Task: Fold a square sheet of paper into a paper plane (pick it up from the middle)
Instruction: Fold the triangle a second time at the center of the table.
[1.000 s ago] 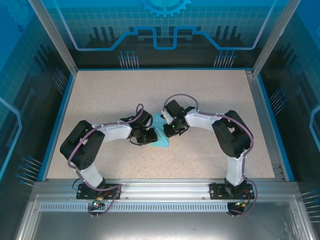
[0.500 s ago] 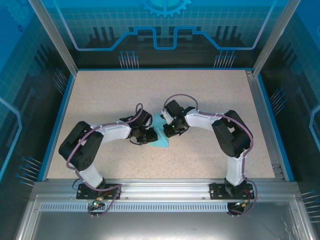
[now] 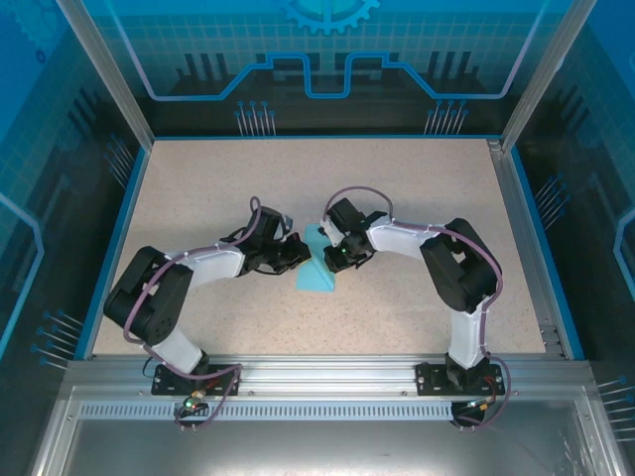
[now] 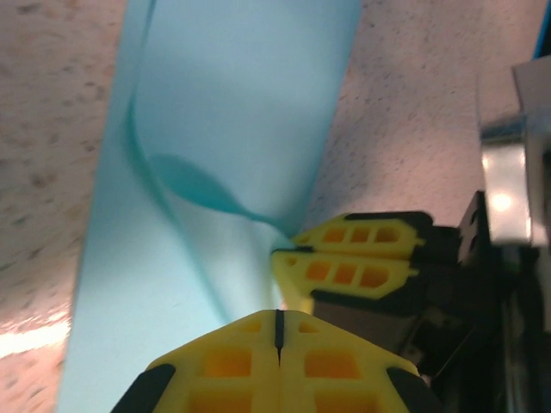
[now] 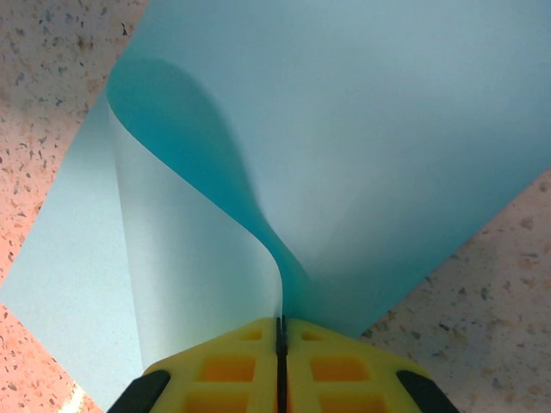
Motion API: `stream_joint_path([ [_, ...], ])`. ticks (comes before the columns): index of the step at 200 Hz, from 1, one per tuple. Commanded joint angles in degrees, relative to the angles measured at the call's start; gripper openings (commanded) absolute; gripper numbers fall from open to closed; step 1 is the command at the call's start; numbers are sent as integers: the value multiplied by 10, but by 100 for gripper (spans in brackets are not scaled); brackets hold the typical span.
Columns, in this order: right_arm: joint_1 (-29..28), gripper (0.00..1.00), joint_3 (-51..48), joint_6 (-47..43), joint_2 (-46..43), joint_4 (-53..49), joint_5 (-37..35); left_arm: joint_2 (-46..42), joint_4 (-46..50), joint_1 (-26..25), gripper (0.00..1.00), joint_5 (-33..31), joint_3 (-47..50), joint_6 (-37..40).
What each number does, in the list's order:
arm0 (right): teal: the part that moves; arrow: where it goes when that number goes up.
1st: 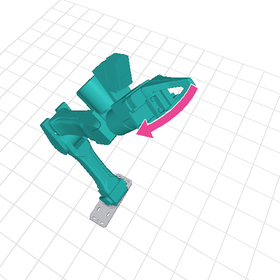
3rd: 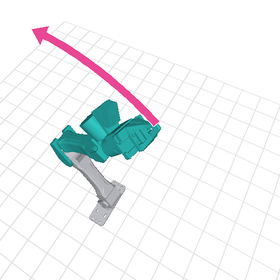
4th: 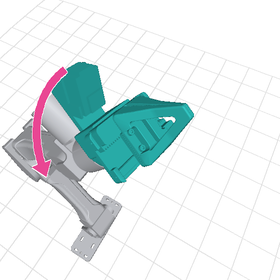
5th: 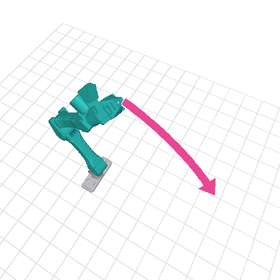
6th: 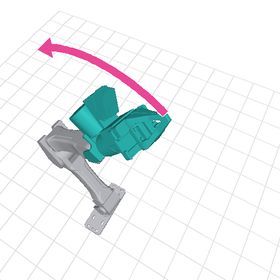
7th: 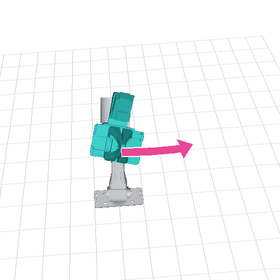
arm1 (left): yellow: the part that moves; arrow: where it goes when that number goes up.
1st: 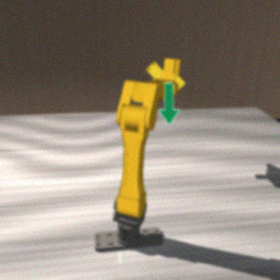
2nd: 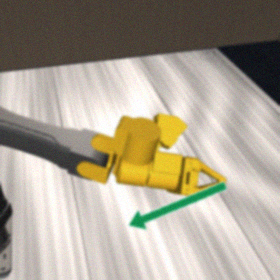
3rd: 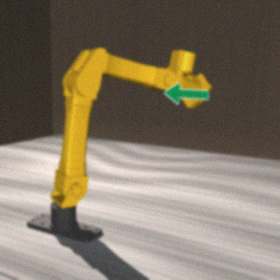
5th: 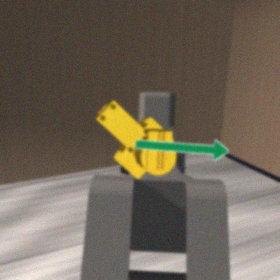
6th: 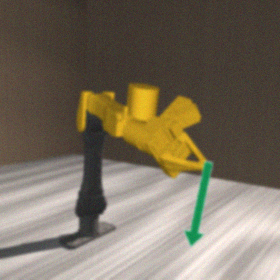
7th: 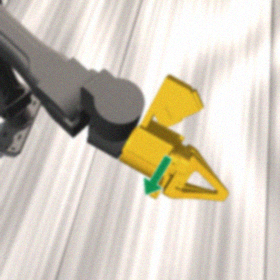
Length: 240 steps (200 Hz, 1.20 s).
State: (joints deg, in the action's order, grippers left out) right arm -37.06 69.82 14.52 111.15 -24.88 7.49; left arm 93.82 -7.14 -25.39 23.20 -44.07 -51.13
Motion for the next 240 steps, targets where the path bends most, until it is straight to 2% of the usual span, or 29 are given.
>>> stream_joint_path([
  [1,10,9,7,3,22,-15,-12,29,-79,2,0,51,-1,-46],
  [70,10,9,8,6,32,-14,-9,79,-114,2,0,63,-1,-54],
  [184,11,9,7,5,24,-18,-10,132,-100,2,0,45,5,-41],
  [218,11,13,12,8,7,-23,-1,143,-93,2,0,37,15,-41],
  [240,13,22,17,18,-17,-23,4,144,-94,2,0,36,21,-39],
])
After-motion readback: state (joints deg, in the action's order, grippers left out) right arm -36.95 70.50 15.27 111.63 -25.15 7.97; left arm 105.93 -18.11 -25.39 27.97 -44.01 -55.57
